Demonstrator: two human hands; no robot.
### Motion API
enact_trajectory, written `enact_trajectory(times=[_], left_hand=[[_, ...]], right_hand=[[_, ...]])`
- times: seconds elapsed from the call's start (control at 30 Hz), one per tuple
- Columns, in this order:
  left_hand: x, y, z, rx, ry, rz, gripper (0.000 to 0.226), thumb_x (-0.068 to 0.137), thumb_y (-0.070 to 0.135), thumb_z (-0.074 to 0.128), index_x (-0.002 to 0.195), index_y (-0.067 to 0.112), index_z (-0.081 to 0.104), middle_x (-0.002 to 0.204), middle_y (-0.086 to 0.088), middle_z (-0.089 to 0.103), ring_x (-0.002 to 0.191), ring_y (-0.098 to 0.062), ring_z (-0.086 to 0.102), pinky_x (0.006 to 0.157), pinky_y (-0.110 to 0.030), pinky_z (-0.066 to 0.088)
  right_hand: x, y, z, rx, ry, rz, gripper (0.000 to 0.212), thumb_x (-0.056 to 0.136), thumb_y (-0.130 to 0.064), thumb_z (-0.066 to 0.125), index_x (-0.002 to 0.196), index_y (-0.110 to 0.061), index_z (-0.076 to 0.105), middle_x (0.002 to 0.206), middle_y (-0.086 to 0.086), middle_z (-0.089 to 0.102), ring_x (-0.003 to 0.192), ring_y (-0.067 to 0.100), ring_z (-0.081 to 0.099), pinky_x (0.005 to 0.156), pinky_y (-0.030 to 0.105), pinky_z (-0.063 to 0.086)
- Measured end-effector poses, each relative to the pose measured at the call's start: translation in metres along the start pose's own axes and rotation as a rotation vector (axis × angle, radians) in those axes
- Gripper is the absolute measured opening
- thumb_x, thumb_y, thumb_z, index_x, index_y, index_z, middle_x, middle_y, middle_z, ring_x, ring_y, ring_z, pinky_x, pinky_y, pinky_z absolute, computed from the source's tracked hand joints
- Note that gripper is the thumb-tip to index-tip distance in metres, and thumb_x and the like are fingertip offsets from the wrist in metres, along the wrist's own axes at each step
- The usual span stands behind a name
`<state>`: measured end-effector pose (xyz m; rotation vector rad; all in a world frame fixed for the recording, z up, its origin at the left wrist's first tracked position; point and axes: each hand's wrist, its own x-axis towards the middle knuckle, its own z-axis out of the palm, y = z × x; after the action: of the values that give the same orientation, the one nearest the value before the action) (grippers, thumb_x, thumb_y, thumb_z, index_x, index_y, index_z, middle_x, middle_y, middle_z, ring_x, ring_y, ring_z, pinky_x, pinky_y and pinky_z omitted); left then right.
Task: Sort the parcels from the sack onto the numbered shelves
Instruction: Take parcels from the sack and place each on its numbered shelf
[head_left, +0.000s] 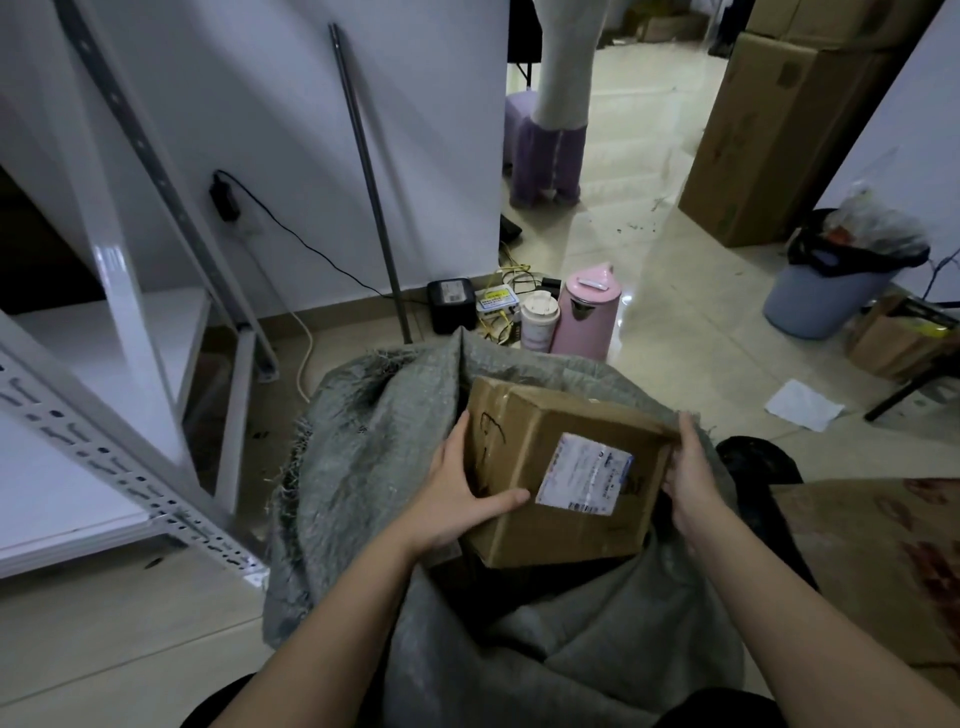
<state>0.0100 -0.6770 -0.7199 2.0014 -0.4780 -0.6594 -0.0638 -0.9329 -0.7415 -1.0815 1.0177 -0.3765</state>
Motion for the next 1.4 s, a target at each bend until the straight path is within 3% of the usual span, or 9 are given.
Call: enact_trajectory(times=[0.13,0.27,0.43,0.63,0.73,0.87,1.07,1.27,1.4], left_hand=[[0.004,0.0,0.002,-0.433,0.147,-0.201,0.101,0.071,0.046,0.076,0.15,0.019,0.019,0.144,-0.003,0.041,0.123,-0.016,0.047,0.104,-0.031,0.039],[0.005,0.004,0.017,-0.878,0.128,-0.445,0.112,0.045,0.07,0.078,0.14,0.027,0.039,0.126,-0.004,0.061,0.11,-0.025,0.06,0.084,-0.043,0.053],[0.013,0.036,0.038,-1.155,0.161,-0.553,0.067,0.077,0.068,0.055,0.131,0.028,0.044,0.115,-0.008,0.057,0.105,-0.03,0.051,0.085,-0.05,0.042],[0.004,0.095,0.035,-1.265,0.189,-0.632,0.111,0.046,0.073,0.076,0.141,0.028,0.04,0.13,-0.014,0.058,0.112,-0.037,0.059,0.074,-0.054,0.053],[-0.015,0.142,0.017,-1.271,0.2,-0.709,0.122,0.031,0.07,0.083,0.138,0.029,0.041,0.128,-0.016,0.06,0.107,-0.038,0.062,0.067,-0.053,0.054],[-0.053,0.227,-0.027,-1.216,0.197,-0.73,0.096,0.059,0.074,0.068,0.137,0.019,0.049,0.134,-0.015,0.056,0.118,-0.034,0.054,0.081,-0.041,0.045],[-0.121,0.327,-0.113,-1.142,0.258,-0.825,0.096,0.066,0.084,0.052,0.132,0.014,0.054,0.134,-0.011,0.053,0.117,-0.033,0.049,0.099,-0.048,0.04],[-0.185,0.392,-0.199,-1.09,0.152,-0.806,0.084,0.079,0.077,0.042,0.128,0.01,0.056,0.134,-0.015,0.054,0.13,-0.036,0.041,0.112,-0.052,0.017],[-0.225,0.413,-0.232,-1.035,0.136,-0.83,0.068,0.078,0.076,0.045,0.086,0.01,0.058,0.088,-0.008,0.059,0.09,-0.031,0.052,0.092,-0.046,0.034]], right_hand=[[0.002,-0.006,0.001,0.034,0.011,-0.132,0.048,0.1,-0.043,0.042,0.137,-0.013,0.038,0.142,0.011,0.047,0.126,0.026,0.05,0.106,0.038,0.04],[-0.004,-0.001,0.012,-0.036,0.011,-0.183,0.075,0.087,-0.051,0.06,0.144,-0.012,0.031,0.147,0.01,0.04,0.129,0.023,0.044,0.11,0.038,0.036],[-0.034,-0.006,0.042,-0.098,-0.227,0.102,0.102,0.066,-0.078,0.059,0.15,-0.044,0.012,0.156,-0.002,0.028,0.138,0.036,0.032,0.107,0.061,0.03],[-0.089,-0.033,0.063,-0.069,-0.381,0.281,0.084,0.065,-0.069,0.068,0.139,-0.052,0.031,0.128,-0.006,0.062,0.107,0.023,0.064,0.078,0.047,0.056],[-0.122,-0.083,0.067,-0.093,-0.392,0.393,0.104,0.051,-0.071,0.078,0.141,-0.046,0.033,0.124,0.004,0.065,0.101,0.03,0.068,0.07,0.051,0.058],[-0.168,-0.155,0.075,-0.121,-0.382,0.449,0.118,0.041,-0.068,0.084,0.143,-0.031,0.037,0.12,0.012,0.066,0.096,0.033,0.07,0.064,0.047,0.058],[-0.252,-0.271,0.091,-0.241,-0.345,0.478,0.066,0.081,-0.063,0.059,0.131,-0.021,0.052,0.1,0.01,0.07,0.08,0.027,0.067,0.053,0.03,0.054],[-0.328,-0.346,0.104,-0.322,-0.377,0.545,0.061,0.079,-0.067,0.057,0.104,-0.012,0.066,0.084,0.012,0.074,0.085,0.029,0.065,0.068,0.034,0.05],[-0.374,-0.369,0.116,-0.357,-0.415,0.561,0.068,0.077,-0.07,0.056,0.106,-0.01,0.068,0.084,0.015,0.075,0.085,0.028,0.067,0.067,0.032,0.049]])
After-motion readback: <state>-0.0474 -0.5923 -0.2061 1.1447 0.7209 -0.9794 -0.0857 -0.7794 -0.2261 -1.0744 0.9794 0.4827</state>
